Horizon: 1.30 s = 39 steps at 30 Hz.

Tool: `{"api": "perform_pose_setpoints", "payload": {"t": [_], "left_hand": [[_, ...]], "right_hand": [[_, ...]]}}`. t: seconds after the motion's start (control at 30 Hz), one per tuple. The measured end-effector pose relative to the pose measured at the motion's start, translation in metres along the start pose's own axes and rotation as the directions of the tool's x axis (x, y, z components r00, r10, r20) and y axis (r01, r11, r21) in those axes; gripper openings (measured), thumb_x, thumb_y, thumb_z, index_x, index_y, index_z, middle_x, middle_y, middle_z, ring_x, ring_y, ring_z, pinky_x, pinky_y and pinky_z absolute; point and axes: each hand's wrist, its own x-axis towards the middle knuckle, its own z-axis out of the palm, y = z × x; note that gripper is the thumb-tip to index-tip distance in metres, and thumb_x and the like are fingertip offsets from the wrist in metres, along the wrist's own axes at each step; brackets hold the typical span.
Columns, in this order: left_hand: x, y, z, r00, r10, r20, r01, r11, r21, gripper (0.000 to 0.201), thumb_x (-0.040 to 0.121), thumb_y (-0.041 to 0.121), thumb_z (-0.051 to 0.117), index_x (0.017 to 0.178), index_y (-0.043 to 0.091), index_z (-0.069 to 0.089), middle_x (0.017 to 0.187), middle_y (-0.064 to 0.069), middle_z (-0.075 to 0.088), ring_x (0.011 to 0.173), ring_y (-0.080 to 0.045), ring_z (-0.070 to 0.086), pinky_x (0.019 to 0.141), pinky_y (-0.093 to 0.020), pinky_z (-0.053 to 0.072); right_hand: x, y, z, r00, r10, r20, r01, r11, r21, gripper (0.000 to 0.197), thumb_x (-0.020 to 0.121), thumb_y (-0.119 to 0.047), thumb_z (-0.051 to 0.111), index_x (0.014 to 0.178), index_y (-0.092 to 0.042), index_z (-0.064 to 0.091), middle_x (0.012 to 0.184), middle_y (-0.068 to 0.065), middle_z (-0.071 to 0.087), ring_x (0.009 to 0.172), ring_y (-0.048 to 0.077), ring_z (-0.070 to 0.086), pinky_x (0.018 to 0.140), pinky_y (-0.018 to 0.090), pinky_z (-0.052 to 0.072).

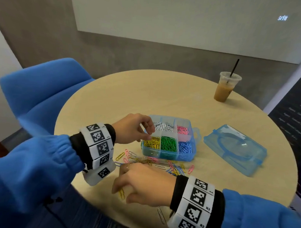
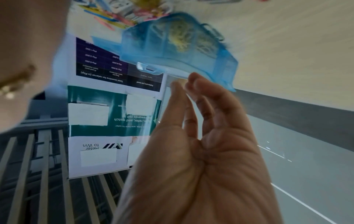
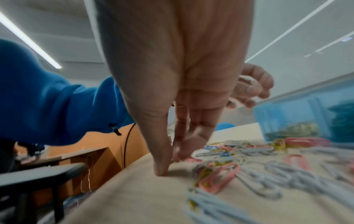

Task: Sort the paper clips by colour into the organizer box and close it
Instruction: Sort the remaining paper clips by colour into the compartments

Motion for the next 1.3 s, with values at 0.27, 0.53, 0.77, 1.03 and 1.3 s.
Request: {"api": "perform_pose_setpoints", "payload": {"t": [0.27,0.53,0.77,1.03,1.3], "left_hand": [[-0.031,-0.038,-0.018,0.987,-0.140,-0.083,0.162,0.911,0.381,0.017,0.083,0.025,0.075,0.083,0.020,0.059,0.085,0.005,0.062,0.068,-0.007,0.054,0.059,-0.015,0.038],[-0.043,-0.055,-0.007,0.950,-0.300,0.082,0.246,0.887,0.390,0.009,0.080,0.033,0.075,0.081,0.027,0.068,0.088,0.005,0.067,0.071,-0.006,0.056,0.069,-0.021,0.045],[-0.037,-0.049,-0.008,0.928,-0.336,0.162,0.233,0.861,0.453,0.006,0.087,0.027,0.065,0.081,0.028,0.064,0.090,0.005,0.070,0.079,-0.013,0.061,0.077,-0.028,0.049],[-0.014,0.019,-0.019,0.985,0.003,-0.171,0.036,0.974,0.222,0.013,0.091,0.035,0.063,0.097,0.024,0.066,0.097,0.011,0.066,0.076,-0.011,0.064,0.070,-0.028,0.052],[-0.047,0.030,0.031,0.994,0.007,0.111,-0.059,0.880,0.471,0.021,0.088,0.045,0.063,0.105,0.032,0.060,0.101,0.019,0.063,0.081,-0.001,0.055,0.068,-0.025,0.046]], "right_hand": [[0.012,0.000,-0.005,0.997,-0.045,0.061,0.052,0.993,-0.108,0.004,0.079,0.000,0.069,0.081,-0.003,0.068,0.082,0.013,0.068,0.077,0.027,0.057,0.062,0.029,0.035],[0.008,0.005,-0.005,0.991,0.021,0.135,-0.017,0.999,-0.033,0.017,0.085,0.006,0.056,0.096,-0.005,0.064,0.088,0.011,0.066,0.082,0.028,0.057,0.065,0.030,0.043],[-0.001,0.050,-0.049,0.901,0.224,-0.372,-0.147,0.963,0.225,0.007,0.088,-0.005,0.060,0.090,-0.009,0.065,0.081,-0.001,0.062,0.067,0.008,0.050,0.060,0.017,0.036],[-0.058,0.081,-0.056,0.861,0.335,-0.383,-0.285,0.941,0.182,0.008,0.087,-0.022,0.070,0.095,-0.021,0.066,0.084,-0.009,0.065,0.071,0.008,0.058,0.065,0.020,0.046],[-0.131,0.094,-0.028,0.814,0.553,-0.178,-0.538,0.833,0.128,0.014,0.079,-0.032,0.075,0.082,-0.026,0.063,0.079,-0.013,0.062,0.071,0.004,0.060,0.071,0.025,0.050]]}}
